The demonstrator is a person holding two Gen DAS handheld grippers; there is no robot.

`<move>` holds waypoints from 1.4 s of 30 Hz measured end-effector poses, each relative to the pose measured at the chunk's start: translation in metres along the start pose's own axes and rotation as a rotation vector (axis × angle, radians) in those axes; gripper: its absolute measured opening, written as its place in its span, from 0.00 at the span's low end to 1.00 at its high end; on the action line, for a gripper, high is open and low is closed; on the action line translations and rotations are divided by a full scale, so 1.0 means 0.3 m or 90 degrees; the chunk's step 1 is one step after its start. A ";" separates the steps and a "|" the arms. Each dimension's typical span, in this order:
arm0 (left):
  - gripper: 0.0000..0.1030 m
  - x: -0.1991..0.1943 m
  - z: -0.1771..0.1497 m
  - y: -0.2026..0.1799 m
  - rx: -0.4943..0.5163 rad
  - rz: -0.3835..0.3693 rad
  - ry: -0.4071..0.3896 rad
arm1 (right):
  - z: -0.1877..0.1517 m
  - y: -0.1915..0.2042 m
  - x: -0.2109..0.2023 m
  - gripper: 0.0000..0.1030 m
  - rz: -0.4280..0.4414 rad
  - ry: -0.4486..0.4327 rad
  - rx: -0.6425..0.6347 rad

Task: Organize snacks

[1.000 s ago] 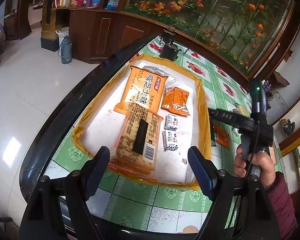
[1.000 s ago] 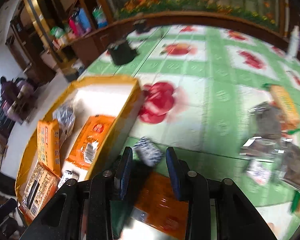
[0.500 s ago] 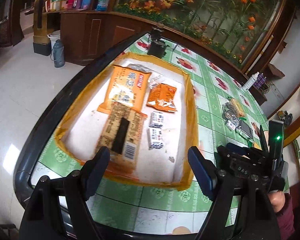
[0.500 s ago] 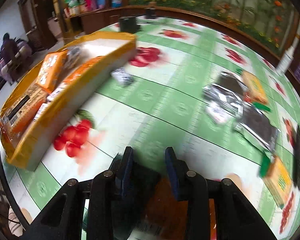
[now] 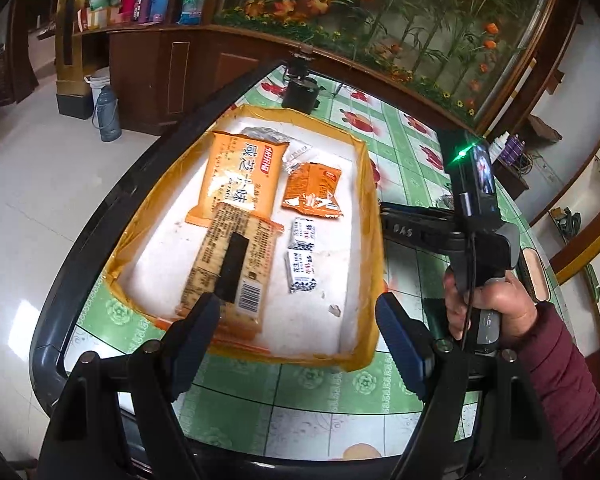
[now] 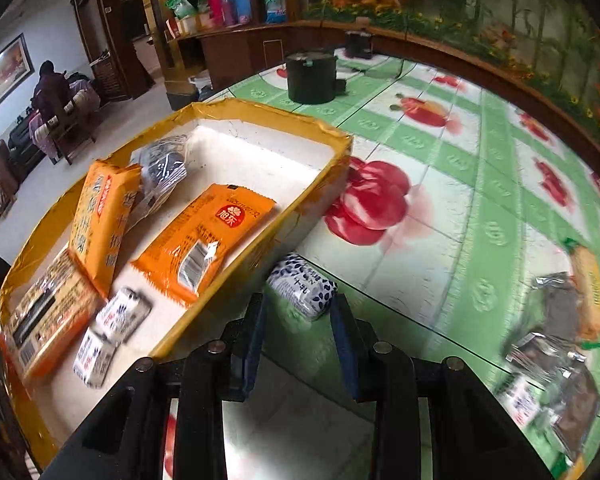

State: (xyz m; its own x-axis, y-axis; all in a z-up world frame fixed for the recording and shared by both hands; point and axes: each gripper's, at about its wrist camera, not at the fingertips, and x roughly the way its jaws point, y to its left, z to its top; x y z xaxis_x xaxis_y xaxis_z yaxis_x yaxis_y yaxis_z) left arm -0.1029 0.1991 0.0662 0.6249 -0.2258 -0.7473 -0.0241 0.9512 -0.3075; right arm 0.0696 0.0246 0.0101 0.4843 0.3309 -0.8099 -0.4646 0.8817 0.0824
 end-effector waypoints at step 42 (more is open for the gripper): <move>0.77 0.064 -0.080 -0.338 0.138 -0.064 0.036 | -0.612 -0.620 -0.697 0.56 -0.184 -0.173 0.338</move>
State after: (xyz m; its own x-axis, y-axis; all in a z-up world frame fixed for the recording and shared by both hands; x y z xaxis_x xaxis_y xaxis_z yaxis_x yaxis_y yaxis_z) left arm -0.1071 0.0931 0.0689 0.5711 -0.3271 -0.7529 0.2082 0.9449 -0.2526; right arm -0.0814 -0.2703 0.0577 0.7369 0.0685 -0.6725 0.1064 0.9707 0.2154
